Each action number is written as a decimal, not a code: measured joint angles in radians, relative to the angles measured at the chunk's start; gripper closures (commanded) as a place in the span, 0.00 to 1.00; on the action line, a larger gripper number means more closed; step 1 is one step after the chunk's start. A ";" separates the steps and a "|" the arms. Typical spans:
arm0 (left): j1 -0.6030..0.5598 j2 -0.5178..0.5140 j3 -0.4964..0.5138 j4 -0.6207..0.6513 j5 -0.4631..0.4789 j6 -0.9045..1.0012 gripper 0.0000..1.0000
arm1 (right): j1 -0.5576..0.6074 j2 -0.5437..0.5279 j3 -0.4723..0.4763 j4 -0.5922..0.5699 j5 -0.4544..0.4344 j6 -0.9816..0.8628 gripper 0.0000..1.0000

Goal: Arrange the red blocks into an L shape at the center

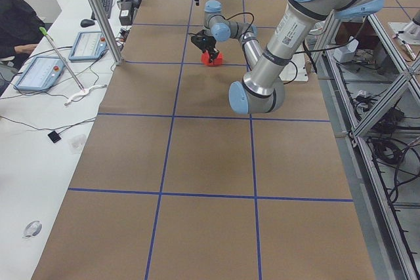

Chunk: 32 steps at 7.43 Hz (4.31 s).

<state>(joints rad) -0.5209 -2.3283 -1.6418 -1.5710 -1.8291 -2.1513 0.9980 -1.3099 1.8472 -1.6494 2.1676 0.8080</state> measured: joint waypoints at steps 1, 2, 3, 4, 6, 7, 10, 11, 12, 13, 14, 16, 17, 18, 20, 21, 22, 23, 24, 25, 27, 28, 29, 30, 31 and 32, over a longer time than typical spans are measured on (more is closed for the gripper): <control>0.000 0.001 0.025 -0.032 -0.001 -0.139 1.00 | 0.000 -0.004 0.004 0.000 0.001 0.002 0.00; -0.002 0.003 0.044 -0.043 -0.002 -0.238 1.00 | 0.000 -0.009 0.007 0.000 0.002 0.005 0.00; -0.004 0.004 0.070 -0.048 -0.003 -0.327 1.00 | 0.001 -0.012 0.010 0.000 0.002 0.009 0.00; -0.002 0.003 0.098 -0.053 -0.007 -0.406 1.00 | 0.001 -0.014 0.010 0.000 0.001 0.010 0.00; 0.004 -0.015 0.145 -0.058 -0.031 -0.497 1.00 | 0.000 -0.018 0.009 0.000 0.000 0.010 0.00; 0.005 -0.024 0.157 -0.059 -0.038 -0.513 1.00 | 0.000 -0.020 0.009 0.000 0.000 0.010 0.00; 0.006 -0.049 0.178 -0.063 -0.083 -0.533 1.00 | 0.001 -0.025 0.009 0.000 -0.001 0.007 0.00; 0.006 -0.062 0.200 -0.074 -0.091 -0.545 1.00 | 0.001 -0.026 0.009 0.000 -0.002 0.008 0.00; 0.006 -0.070 0.218 -0.090 -0.096 -0.558 1.00 | 0.001 -0.026 0.010 0.000 -0.002 0.009 0.00; 0.006 -0.074 0.226 -0.100 -0.098 -0.568 1.00 | 0.001 -0.026 0.010 -0.001 -0.002 0.010 0.00; 0.006 -0.076 0.228 -0.103 -0.099 -0.572 1.00 | 0.001 -0.026 0.010 -0.001 -0.003 0.012 0.00; 0.007 -0.077 0.229 -0.104 -0.100 -0.574 1.00 | 0.001 -0.027 0.010 0.000 -0.003 0.012 0.00; 0.007 -0.077 0.230 -0.104 -0.100 -0.575 1.00 | 0.001 -0.027 0.010 0.000 -0.003 0.011 0.00; 0.008 -0.077 0.230 -0.105 -0.101 -0.575 1.00 | 0.001 -0.028 0.010 0.000 -0.003 0.011 0.00; 0.008 -0.080 0.231 -0.105 -0.101 -0.575 1.00 | 0.001 -0.029 0.008 0.000 -0.003 0.011 0.00; 0.009 -0.081 0.231 -0.104 -0.106 -0.576 1.00 | 0.001 -0.029 0.006 0.000 -0.003 0.010 0.00; 0.009 -0.081 0.231 -0.104 -0.121 -0.576 1.00 | 0.001 -0.029 0.005 0.000 -0.003 0.009 0.00; 0.009 -0.081 0.231 -0.104 -0.135 -0.576 1.00 | 0.001 -0.029 0.005 0.000 -0.004 0.009 0.00; 0.010 -0.081 0.231 -0.105 -0.142 -0.576 1.00 | 0.001 -0.029 0.004 0.000 -0.004 0.009 0.00; 0.010 -0.080 0.231 -0.105 -0.144 -0.576 1.00 | 0.001 -0.029 0.004 0.000 -0.005 0.009 0.00; 0.010 -0.080 0.231 -0.106 -0.146 -0.576 1.00 | 0.001 -0.029 0.003 0.000 -0.005 0.010 0.00; 0.010 -0.081 0.232 -0.106 -0.145 -0.576 1.00 | 0.001 -0.029 0.003 0.000 -0.005 0.010 0.00; 0.010 -0.081 0.232 -0.106 -0.145 -0.576 1.00 | 0.001 -0.029 0.003 0.000 -0.006 0.011 0.00; 0.010 -0.081 0.233 -0.106 -0.145 -0.580 1.00 | 0.001 -0.029 0.003 0.000 -0.006 0.012 0.00; 0.010 -0.080 0.235 -0.106 -0.145 -0.589 1.00 | 0.001 -0.029 0.003 0.000 -0.006 0.012 0.00; 0.010 -0.080 0.238 -0.107 -0.145 -0.599 1.00 | 0.001 -0.029 0.003 0.000 -0.007 0.013 0.00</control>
<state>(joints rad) -0.5108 -2.4078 -1.4042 -1.6776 -1.9742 -2.7501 0.9986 -1.3389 1.8500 -1.6494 2.1610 0.8206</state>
